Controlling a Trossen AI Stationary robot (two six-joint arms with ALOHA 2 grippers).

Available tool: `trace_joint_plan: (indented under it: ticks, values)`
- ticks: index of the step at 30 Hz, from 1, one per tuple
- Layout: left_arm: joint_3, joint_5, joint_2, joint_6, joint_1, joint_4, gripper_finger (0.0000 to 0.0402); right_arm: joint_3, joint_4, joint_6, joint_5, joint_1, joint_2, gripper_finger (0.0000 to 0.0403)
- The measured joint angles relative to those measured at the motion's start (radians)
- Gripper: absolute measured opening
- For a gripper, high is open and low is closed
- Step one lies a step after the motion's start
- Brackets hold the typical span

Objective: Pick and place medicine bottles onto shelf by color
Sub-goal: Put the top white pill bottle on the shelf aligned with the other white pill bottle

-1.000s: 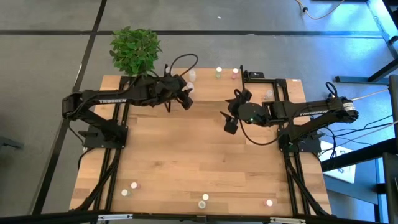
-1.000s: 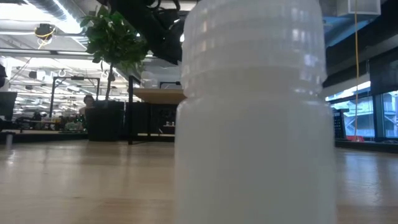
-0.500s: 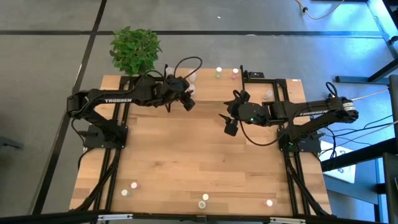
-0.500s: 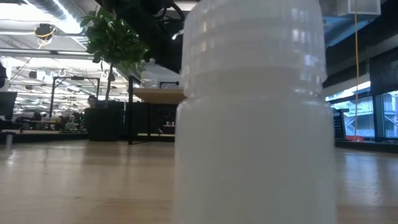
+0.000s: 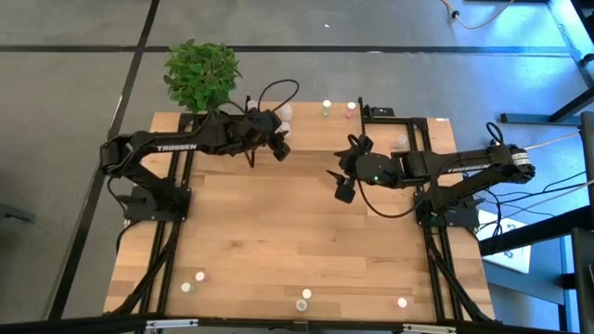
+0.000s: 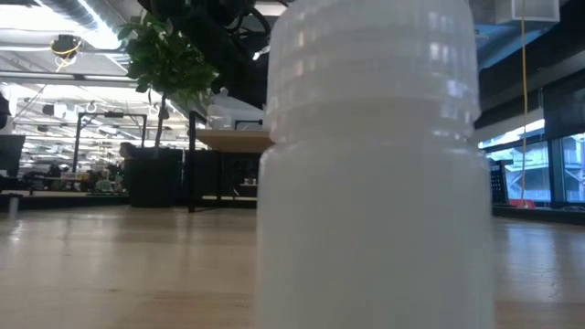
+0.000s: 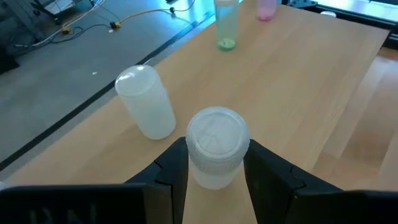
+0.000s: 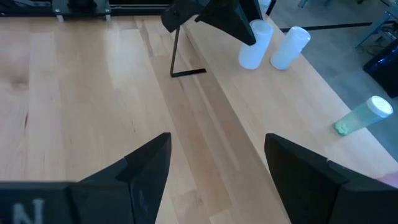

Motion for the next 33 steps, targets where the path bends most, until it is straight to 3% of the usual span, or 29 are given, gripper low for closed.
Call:
trace_joint_plan:
  ticks: [29, 33]
  values:
    - [0.000, 0.005, 0.023, 0.038, 0.007, 0.038, 0.0122, 0.000, -0.001, -0.001, 0.000, 0.000, 0.000, 0.0261]
    - [0.000, 0.004, 0.023, 0.036, 0.007, 0.038, 0.0137, 0.000, -0.001, -0.001, 0.000, 0.000, 0.000, 0.0261]
